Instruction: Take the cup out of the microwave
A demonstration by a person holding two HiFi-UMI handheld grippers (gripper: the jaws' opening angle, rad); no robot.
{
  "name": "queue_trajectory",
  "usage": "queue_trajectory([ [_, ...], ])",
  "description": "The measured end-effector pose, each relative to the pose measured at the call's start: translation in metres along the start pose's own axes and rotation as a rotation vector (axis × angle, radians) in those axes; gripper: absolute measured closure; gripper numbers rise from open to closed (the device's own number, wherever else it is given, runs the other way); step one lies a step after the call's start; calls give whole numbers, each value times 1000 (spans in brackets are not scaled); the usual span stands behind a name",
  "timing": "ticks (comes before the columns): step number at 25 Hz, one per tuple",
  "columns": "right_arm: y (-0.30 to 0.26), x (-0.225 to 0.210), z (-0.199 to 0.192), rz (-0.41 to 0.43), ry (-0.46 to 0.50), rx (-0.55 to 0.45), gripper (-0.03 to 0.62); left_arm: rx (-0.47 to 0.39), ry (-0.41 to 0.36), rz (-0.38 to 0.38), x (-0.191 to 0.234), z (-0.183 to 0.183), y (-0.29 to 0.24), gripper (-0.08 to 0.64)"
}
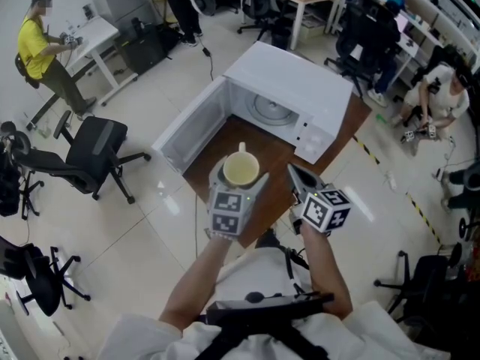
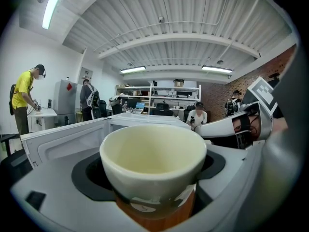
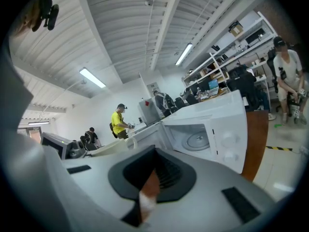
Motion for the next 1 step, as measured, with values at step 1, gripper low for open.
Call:
queue_trajectory([
  [1, 1, -2, 0, -1, 0, 0, 592, 0, 1, 0, -1, -1, -1, 98],
])
Point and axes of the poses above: the fingertips, and each gripper's own axes: y backward along the fingers, x to its left, z out of its top, the point moved 1 cm from there along y, backward along the fingers, and after that the axes turned 12 degrees about y, right-handed, at the moved point
